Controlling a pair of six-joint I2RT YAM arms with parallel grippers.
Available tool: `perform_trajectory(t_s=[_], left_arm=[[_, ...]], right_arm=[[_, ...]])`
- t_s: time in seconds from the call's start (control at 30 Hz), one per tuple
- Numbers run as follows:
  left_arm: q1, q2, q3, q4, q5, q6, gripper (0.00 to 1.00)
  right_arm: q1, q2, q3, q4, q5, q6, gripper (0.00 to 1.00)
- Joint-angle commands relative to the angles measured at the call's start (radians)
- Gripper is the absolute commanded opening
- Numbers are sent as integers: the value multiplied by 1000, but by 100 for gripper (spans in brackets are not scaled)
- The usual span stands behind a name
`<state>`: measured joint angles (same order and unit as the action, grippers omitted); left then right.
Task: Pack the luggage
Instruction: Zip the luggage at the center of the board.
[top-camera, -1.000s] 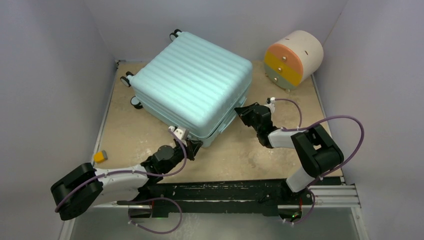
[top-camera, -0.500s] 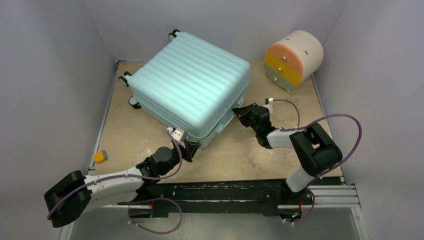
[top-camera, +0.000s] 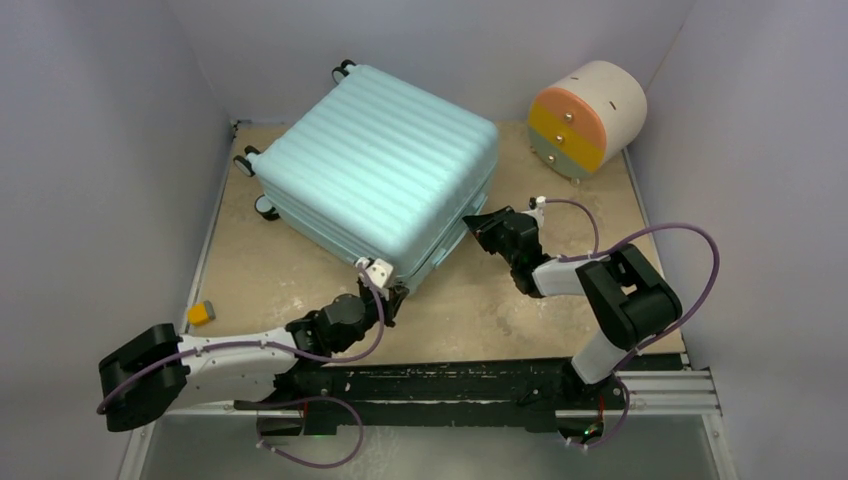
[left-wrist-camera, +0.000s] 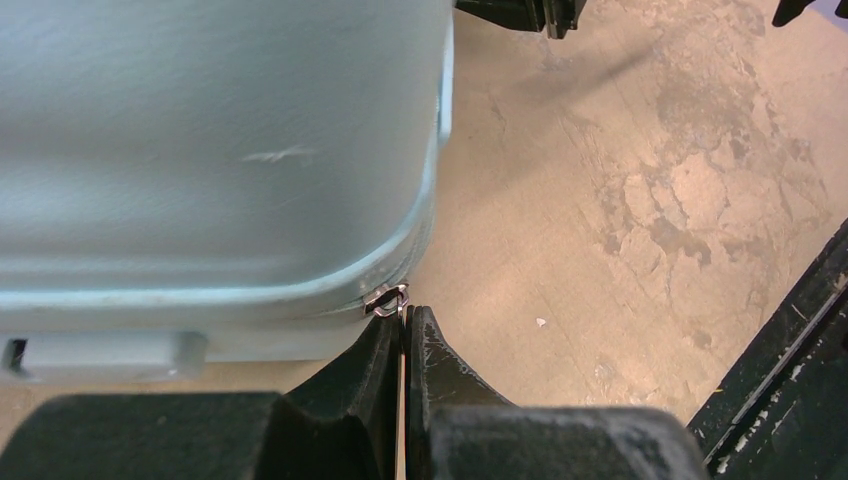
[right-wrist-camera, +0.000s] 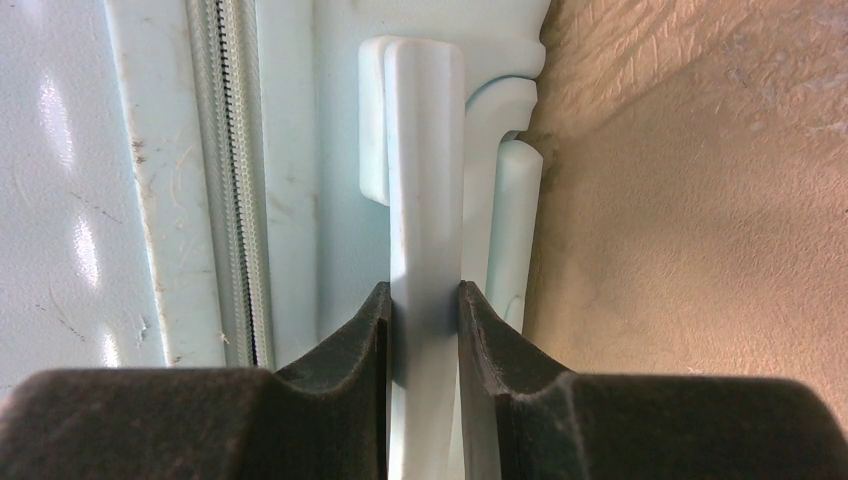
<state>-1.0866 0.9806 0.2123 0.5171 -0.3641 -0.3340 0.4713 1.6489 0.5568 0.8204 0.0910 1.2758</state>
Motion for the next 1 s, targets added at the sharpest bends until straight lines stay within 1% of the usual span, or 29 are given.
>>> perform_trajectory(t_s=[0.0,0.1,0.27,0.47,0.77,0.9,0.97], left_arm=[[-85,83,89,38,142,27,0],[-108,156,134,59,132,42,0],[-114,250,217,84,128,62,0],[-114,388,378,20,112,81,0],[-111,607,581,18,98,86,0],[-110,663,652,-6,113,92,0],[-110,659,655,-10,116,89,0]], right_arm=[[105,79,-46,-202,-241,18,0],[114,84,-50,-196,-243,22,0],[125,82,-58,-189,-238,25,0],[130,102,-81,-136,-260,38,0],[133,115,-110,-86,-284,46,0],[133,108,-122,-78,-292,40,0],[133,91,-127,-91,-288,32,0]])
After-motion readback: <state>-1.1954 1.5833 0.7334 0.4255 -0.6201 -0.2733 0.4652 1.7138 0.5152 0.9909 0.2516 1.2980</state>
